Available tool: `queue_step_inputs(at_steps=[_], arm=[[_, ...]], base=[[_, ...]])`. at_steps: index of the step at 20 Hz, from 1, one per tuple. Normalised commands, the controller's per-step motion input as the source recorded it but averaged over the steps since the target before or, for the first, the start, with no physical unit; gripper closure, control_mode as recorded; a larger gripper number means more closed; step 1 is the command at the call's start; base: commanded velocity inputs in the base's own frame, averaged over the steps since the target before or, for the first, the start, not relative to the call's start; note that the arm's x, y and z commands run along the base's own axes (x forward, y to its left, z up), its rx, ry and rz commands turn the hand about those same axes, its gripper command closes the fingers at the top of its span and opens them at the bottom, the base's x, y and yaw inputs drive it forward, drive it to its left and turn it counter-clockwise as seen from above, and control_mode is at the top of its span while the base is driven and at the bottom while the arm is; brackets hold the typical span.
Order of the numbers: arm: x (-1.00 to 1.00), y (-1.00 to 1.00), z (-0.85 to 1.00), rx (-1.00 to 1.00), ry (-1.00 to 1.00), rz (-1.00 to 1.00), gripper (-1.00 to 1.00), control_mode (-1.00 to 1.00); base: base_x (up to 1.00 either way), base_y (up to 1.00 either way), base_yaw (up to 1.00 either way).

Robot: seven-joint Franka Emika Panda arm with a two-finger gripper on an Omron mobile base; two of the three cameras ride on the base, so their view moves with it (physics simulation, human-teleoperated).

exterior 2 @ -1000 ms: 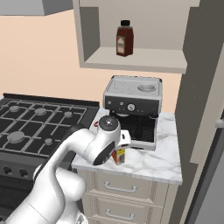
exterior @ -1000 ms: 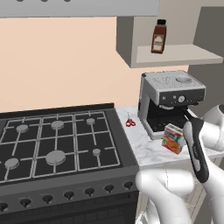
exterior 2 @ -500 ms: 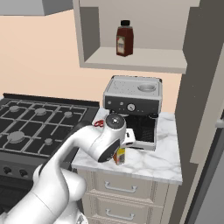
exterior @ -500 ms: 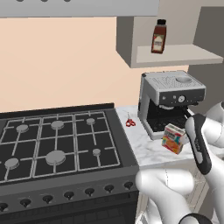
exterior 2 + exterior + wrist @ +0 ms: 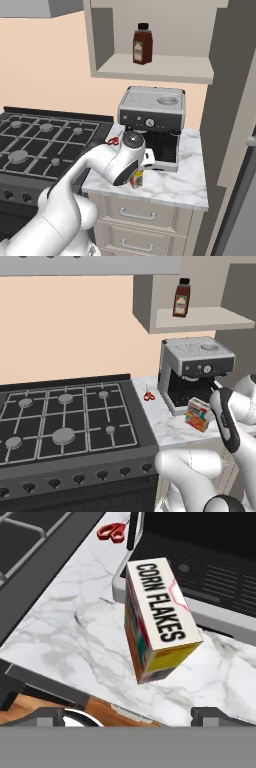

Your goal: Pick the cereal and cereal from the counter and place them in the cabinets closest to them.

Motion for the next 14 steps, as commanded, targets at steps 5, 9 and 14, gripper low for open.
queue_step_inputs(at_steps=[5,9,14], arm=[[0.13,0.00,-0.22,-0.03,0.00,0.00,-1.00,-1.00],[0.26,0.00,-0.15,0.00,-0.01,0.01,-1.00,-1.00],[0.23,0.00,-0.12,0.00,0.00,0.03,-1.00,-1.00]], base=[[0.00,0.00,0.00],[0.00,0.00,0.00],[0.00,0.00,0.00]])
